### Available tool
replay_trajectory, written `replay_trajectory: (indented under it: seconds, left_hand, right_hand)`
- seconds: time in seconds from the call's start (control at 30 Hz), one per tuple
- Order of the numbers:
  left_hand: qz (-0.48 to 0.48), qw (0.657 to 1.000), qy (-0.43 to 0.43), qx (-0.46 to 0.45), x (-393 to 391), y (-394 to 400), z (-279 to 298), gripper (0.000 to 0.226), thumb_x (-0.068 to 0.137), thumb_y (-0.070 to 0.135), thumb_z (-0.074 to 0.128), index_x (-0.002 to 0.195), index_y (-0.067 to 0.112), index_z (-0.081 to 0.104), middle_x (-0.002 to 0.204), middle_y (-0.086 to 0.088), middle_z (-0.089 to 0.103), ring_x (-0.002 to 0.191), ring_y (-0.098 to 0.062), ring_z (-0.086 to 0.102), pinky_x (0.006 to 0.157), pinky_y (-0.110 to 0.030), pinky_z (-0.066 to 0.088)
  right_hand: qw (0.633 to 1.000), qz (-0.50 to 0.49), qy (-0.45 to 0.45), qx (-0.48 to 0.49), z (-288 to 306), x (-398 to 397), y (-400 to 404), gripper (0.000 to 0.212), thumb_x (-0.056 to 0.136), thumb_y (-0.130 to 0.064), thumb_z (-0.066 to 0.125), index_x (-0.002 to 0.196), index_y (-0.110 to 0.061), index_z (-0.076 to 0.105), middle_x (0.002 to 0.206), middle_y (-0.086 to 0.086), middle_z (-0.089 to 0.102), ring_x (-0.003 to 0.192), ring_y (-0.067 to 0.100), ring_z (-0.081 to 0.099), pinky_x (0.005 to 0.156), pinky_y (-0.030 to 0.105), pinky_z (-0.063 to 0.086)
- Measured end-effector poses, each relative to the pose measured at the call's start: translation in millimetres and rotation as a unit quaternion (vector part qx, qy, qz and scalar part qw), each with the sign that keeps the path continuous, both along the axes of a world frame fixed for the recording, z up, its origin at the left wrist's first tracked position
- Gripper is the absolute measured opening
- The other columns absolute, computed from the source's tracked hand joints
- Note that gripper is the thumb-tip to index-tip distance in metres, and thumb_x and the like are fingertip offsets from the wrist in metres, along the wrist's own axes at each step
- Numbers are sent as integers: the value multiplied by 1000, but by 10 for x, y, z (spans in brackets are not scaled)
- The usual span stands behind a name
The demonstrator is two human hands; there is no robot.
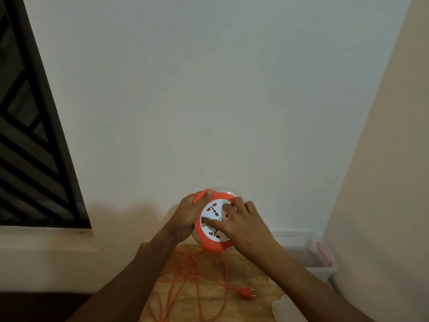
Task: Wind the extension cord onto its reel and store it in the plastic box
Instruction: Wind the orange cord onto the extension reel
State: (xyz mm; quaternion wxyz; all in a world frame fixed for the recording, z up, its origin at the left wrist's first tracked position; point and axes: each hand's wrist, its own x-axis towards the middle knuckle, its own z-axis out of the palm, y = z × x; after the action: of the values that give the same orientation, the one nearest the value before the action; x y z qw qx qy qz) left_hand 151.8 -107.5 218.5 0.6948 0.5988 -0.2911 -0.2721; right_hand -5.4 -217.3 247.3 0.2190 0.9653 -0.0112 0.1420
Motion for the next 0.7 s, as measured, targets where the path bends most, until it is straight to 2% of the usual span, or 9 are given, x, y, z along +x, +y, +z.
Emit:
replay_trajectory:
  seconds: [0.1, 0.17, 0.23, 0.33, 0.43, 0.53, 0.57, 0.6, 0.7]
  left_hand:
    - [18, 1000, 2, 12, -40, -21, -49, 50, 83, 57, 64, 118, 23, 70, 104, -6, 81, 87, -32, 79, 64, -36, 64]
    - [24, 999, 28, 3, -66, -49, -50, 50, 84, 56, 64, 119, 21, 70, 104, -7, 81, 88, -32, 79, 65, -37, 64]
    - [40, 998, 48, -11, -83, -86, -21, 50, 85, 54, 66, 121, 20, 69, 106, -9, 81, 90, -33, 79, 69, -40, 65]
    - [60, 995, 70, -32, -129, -151, 31, 50, 81, 54, 70, 118, 19, 71, 104, -8, 81, 90, -31, 79, 70, -40, 65]
    - [89, 993, 59, -44, -177, -212, 77, 44, 84, 54, 71, 114, 22, 73, 103, -5, 81, 91, -28, 79, 75, -43, 66]
    - [103, 993, 45, -44, -171, -210, 89, 38, 90, 51, 70, 108, 18, 76, 101, -9, 81, 91, -30, 79, 79, -46, 65]
    - [104, 992, 52, -44, -153, -187, 87, 37, 90, 50, 70, 106, 17, 76, 101, -11, 81, 91, -31, 78, 79, -46, 65]
    - [101, 992, 61, -42, -137, -160, 87, 36, 90, 50, 70, 105, 17, 76, 102, -12, 81, 91, -32, 78, 80, -47, 65]
    - [80, 994, 63, -25, -89, -64, 77, 42, 88, 54, 69, 111, 19, 74, 104, -11, 81, 92, -34, 78, 77, -46, 65]
  right_hand:
    - [1000, -5, 0, -10, -49, -29, -3, 73, 71, -41, 82, 136, -35, 50, 113, 15, 67, 112, 39, 56, 85, 47, 49]
    - [998, -23, -54, -4, -55, -18, -12, 73, 62, -50, 83, 129, -31, 60, 98, 12, 73, 97, 35, 64, 76, 43, 52]
    - [993, -46, -107, 15, -51, 4, 8, 66, 68, -52, 76, 127, -26, 63, 91, 11, 75, 91, 33, 65, 77, 43, 52]
    - [981, -103, -147, 78, -19, 67, 58, 56, 80, -56, 62, 124, -21, 63, 95, 9, 75, 94, 31, 66, 84, 44, 49]
    - [930, -179, -188, 259, 34, 135, 105, 58, 87, -63, 47, 124, -19, 58, 101, 3, 73, 97, 26, 66, 87, 43, 43]
    - [839, -182, -176, 482, 37, 121, 109, 58, 86, -51, 55, 137, -25, 45, 127, -1, 64, 113, 24, 60, 98, 44, 40]
    - [836, -170, -161, 496, 14, 98, 117, 62, 85, -47, 58, 141, -27, 42, 131, -2, 62, 115, 24, 59, 98, 42, 43]
    - [851, -156, -148, 479, -9, 71, 133, 65, 83, -44, 61, 143, -27, 40, 129, -2, 63, 112, 23, 62, 94, 39, 47]
    - [921, -91, -169, 340, -47, 5, 182, 58, 82, -37, 66, 136, -25, 49, 115, 2, 70, 98, 22, 66, 82, 33, 52]
